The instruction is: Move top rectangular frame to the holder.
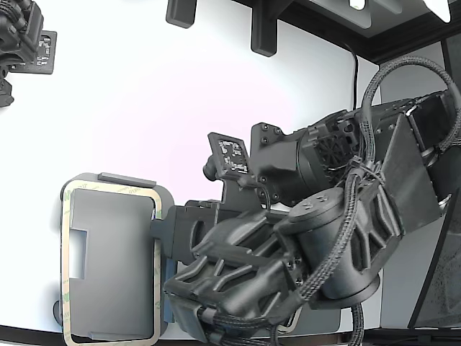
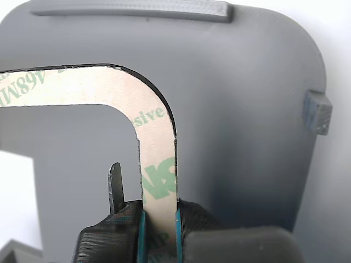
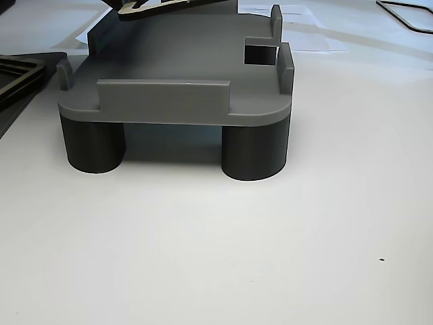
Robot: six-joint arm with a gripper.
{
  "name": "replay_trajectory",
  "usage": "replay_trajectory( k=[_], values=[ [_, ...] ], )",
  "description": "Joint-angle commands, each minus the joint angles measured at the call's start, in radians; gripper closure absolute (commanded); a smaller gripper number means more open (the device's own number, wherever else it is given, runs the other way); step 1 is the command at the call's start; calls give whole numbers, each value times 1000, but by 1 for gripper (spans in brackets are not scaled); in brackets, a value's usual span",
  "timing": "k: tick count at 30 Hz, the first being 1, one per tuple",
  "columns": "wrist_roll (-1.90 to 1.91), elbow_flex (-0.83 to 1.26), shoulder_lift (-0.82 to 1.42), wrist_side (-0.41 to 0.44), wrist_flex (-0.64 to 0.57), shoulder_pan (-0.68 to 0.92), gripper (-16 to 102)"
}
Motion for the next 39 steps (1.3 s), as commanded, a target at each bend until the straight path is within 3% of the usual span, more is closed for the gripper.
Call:
replay_trajectory(
  k=[1, 16, 39],
  values=[
    [18, -18, 11, -17, 9, -14, 97],
    [46, 106, 81, -52, 9, -17, 97],
    [55, 115, 63, -66, 0, -34, 96]
  ],
)
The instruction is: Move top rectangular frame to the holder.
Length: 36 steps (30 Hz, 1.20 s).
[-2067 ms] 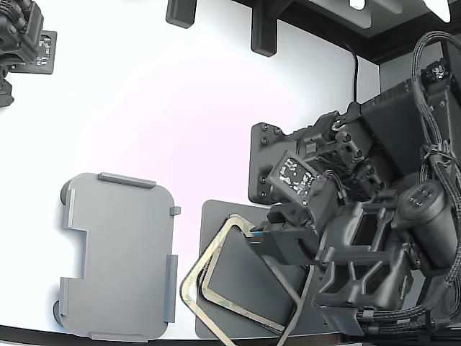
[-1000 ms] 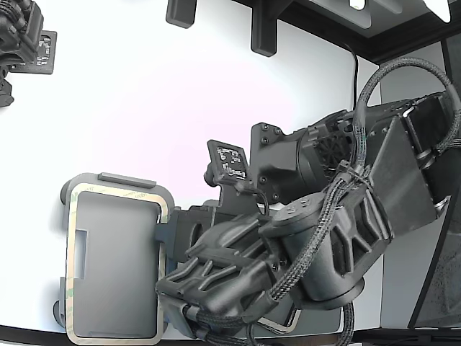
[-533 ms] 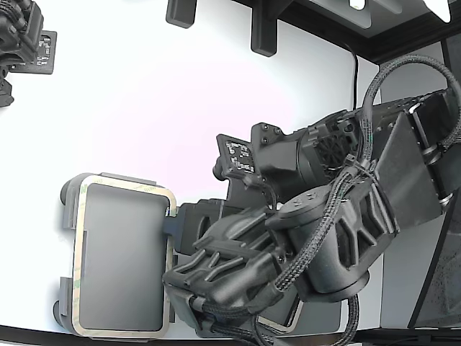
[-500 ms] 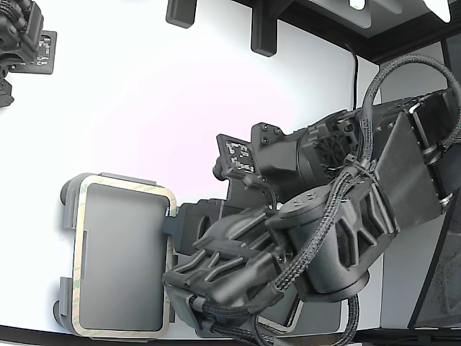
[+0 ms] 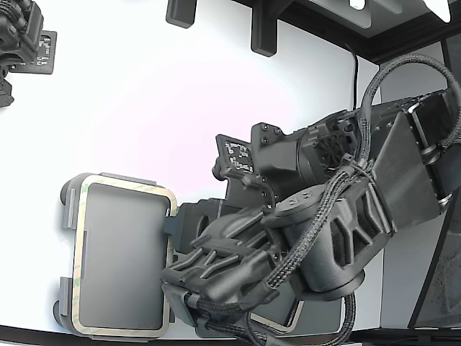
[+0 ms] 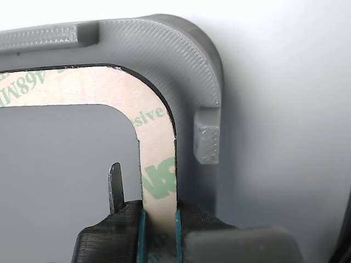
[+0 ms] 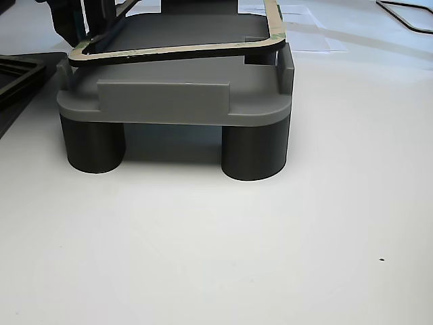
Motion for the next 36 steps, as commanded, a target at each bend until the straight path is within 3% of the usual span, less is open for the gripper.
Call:
replay_trajectory(
  k=[1, 31, 34, 36],
  values=[
    [-8, -15, 17, 3, 0, -20, 96],
    [-9, 0, 11, -23, -23, -26, 96],
    [-12, -9, 5, -21, -23, -26, 91],
    [-20, -28, -6, -15, -11, -26, 71]
  ],
)
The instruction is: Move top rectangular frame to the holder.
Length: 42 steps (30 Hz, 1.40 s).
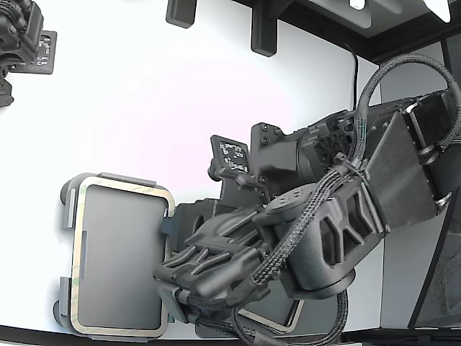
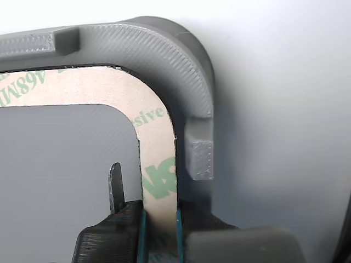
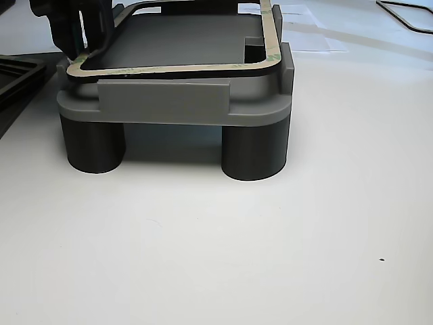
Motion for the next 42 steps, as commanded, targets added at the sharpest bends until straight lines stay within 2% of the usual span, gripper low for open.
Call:
replay_trajectory(
  k=[1, 2, 3, 4, 10, 14, 19, 20, 22, 27, 29, 32, 37, 42],
  values=[
    [-8, -48, 8, 6, 17, -15, 43],
    [-11, -54, 8, 8, 20, -15, -16],
    [-15, -58, 6, 9, 23, -15, 7],
    [-17, -61, 9, 12, 23, -14, -14],
    [-41, -91, 17, 32, 29, -11, -14],
    [-181, -193, 29, 164, 29, -3, -14],
    [-584, -270, 80, 347, 28, 6, -14],
    [-672, -230, 126, 391, -5, 9, -14],
    [-874, -114, 245, 408, -117, -6, -14],
    [-1368, 75, 506, 316, -255, -115, -14],
    [-1532, 153, 604, 250, -293, -187, -14],
    [-1779, 353, 790, 178, -410, -302, -14],
    [-2026, 666, 1074, -77, -528, -560, -14],
    [-2086, 945, 1282, -132, -626, -630, -14]
  ],
)
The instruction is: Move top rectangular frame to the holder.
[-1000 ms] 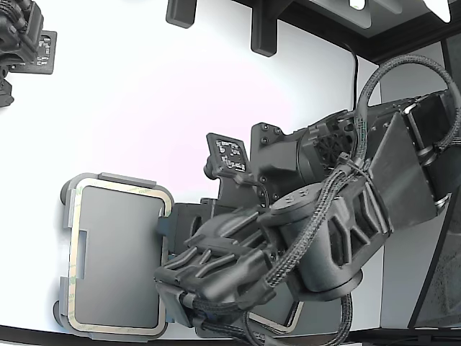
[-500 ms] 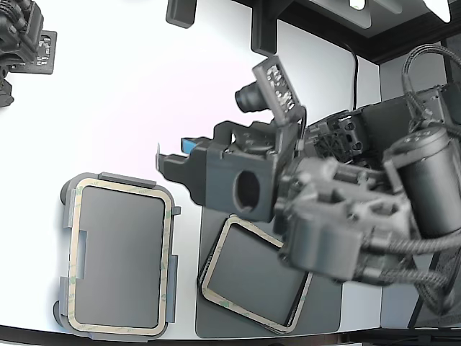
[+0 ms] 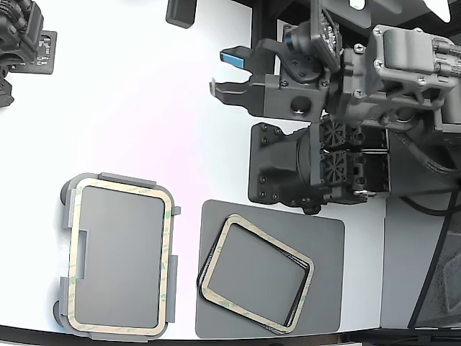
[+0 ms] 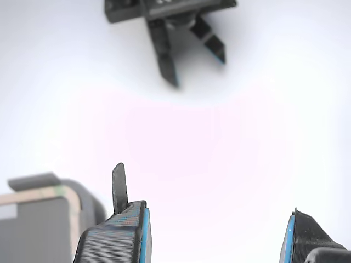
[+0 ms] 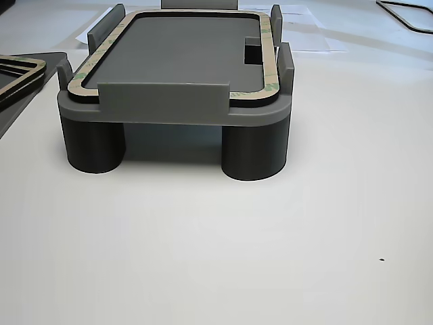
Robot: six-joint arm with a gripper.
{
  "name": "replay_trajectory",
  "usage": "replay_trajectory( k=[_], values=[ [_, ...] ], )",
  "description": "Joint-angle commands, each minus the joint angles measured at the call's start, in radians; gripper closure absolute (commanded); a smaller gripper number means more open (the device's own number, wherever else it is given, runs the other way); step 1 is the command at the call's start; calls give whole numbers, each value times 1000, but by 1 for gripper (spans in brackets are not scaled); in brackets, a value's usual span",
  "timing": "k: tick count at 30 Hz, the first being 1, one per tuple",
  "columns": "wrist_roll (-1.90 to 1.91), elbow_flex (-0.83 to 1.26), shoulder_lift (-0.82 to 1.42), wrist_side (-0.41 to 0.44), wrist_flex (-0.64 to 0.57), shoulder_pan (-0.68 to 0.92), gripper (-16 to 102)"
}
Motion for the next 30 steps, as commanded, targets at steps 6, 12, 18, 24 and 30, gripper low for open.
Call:
replay_trajectory(
  k=[6, 12, 18, 24, 30],
  values=[
    [-109, 437, 374, -48, -86, -28, -14],
    [-115, 515, 483, -58, -72, -25, -14],
    [-91, 515, 483, -23, -75, -25, -14],
    [-78, 515, 483, -3, -75, -25, -14],
    [-78, 515, 483, -3, -75, -25, -14]
  ],
)
